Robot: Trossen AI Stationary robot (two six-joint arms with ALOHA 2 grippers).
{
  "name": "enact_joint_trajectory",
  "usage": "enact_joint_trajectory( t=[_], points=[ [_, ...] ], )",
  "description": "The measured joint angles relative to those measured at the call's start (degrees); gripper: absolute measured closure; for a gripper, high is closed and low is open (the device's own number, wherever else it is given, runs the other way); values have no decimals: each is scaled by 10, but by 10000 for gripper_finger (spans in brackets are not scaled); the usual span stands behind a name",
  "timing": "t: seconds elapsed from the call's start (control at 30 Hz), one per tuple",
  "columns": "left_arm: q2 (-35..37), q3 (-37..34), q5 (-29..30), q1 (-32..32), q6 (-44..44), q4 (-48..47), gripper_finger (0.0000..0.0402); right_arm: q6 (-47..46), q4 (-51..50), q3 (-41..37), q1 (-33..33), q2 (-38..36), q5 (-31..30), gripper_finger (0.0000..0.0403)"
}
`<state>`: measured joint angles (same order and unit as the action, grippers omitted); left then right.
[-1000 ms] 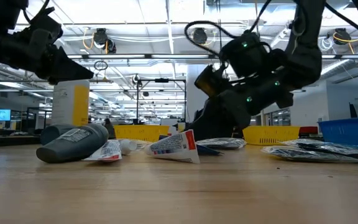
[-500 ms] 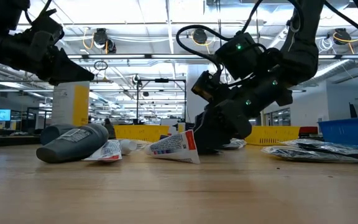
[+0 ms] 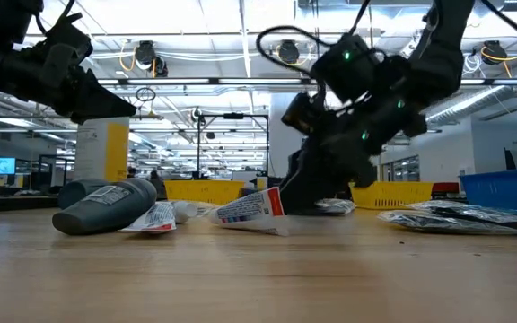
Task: Pick & Place Travel size toiletries
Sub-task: Put the dark blue shave cream into the right yellow bin
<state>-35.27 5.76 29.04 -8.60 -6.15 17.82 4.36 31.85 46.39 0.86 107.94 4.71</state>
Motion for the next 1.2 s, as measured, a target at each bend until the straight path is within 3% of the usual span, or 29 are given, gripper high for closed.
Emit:
enact_joint_trajectory(
  t=[0.27, 0.4, 0.53, 0.67, 0.73, 0.9, 1.03, 1.2],
  points=[
    [0, 0, 0, 0, -2, 0, 385, 33, -210, 0, 0, -157, -11, 293],
    [0, 0, 0, 0, -2, 0, 385, 97, -302, 0, 0, -243, -85, 293],
    [0, 0, 0, 0, -4, 0, 385, 176, -367, 0, 0, -322, -235, 293],
    [0, 0, 0, 0, -4, 0, 385, 243, -399, 0, -13, -374, -494, 293],
    [0, 0, 0, 0, -4, 0, 385, 300, -420, 0, -43, -394, -538, 293],
    [0, 0, 0, 0, -4, 0, 385, 354, -507, 0, -193, -414, -422, 293],
    [0, 0, 0, 0, -4, 0, 385, 389, -537, 0, -334, -404, -363, 293],
    [0, 0, 0, 0, 0, 0, 385, 483, -543, 0, -436, -374, -254, 293]
  ],
)
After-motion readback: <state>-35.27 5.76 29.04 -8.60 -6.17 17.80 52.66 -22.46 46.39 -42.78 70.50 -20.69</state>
